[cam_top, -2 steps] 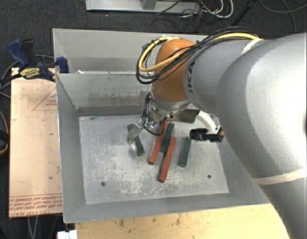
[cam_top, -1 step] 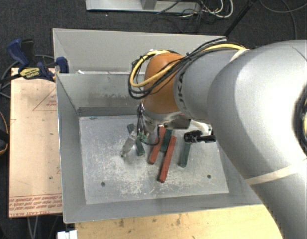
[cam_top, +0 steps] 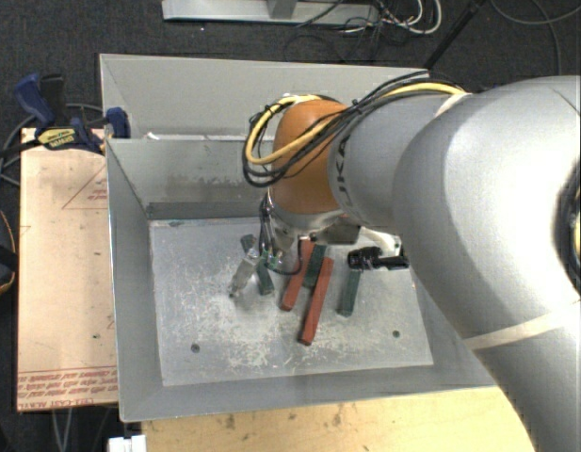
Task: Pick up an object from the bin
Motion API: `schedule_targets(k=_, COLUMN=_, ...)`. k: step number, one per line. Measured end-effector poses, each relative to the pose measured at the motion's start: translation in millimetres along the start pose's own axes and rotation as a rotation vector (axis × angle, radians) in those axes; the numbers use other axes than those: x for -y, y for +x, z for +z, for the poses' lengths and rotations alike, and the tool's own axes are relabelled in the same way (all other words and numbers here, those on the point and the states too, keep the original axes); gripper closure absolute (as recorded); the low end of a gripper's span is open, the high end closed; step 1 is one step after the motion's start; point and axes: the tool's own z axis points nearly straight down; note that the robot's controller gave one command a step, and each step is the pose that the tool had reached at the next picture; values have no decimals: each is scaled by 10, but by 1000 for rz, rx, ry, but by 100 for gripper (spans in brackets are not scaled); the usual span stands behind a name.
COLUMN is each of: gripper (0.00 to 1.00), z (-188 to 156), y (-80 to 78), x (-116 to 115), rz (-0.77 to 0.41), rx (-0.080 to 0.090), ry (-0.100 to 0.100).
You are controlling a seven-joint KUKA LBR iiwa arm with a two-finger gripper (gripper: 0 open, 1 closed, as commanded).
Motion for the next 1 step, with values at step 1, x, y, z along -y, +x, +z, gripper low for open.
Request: schedule_targets(k=1, gripper=100, z=-15, y=-5, x=-7, rz=0, rx=1, ry=-2)
